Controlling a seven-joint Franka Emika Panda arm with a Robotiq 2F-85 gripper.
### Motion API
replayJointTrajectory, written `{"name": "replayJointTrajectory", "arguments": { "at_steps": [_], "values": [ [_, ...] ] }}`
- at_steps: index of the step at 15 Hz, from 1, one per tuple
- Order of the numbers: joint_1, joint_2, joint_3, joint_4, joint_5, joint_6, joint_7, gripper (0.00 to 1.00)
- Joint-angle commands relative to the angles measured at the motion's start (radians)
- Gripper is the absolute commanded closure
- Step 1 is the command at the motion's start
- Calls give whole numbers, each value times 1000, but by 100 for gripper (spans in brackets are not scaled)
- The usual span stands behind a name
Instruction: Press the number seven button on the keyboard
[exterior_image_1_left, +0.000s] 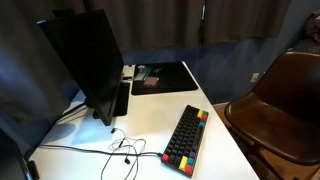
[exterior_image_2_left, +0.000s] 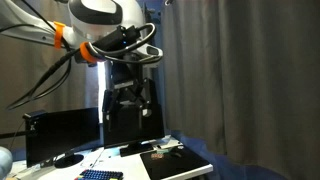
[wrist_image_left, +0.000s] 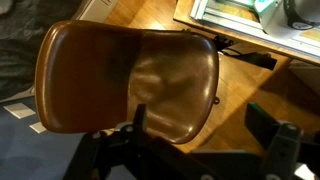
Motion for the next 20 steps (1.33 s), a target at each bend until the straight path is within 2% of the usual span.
{"name": "replayJointTrajectory", "arguments": {
  "at_steps": [1,7,8,12,15,17,20],
  "values": [
    [25,-3,-16,4,-10,-8,12,0],
    [25,-3,-16,4,-10,-8,12,0],
    [41,-2,4,-9,-6,-8,15,0],
    [178,-27,122,-114,43,-3,15,0],
    [308,-14,215,-191,94,29,28,0],
    [400,-3,283,-238,139,71,40,0],
    [525,47,375,-273,213,192,58,0]
  ]
}}
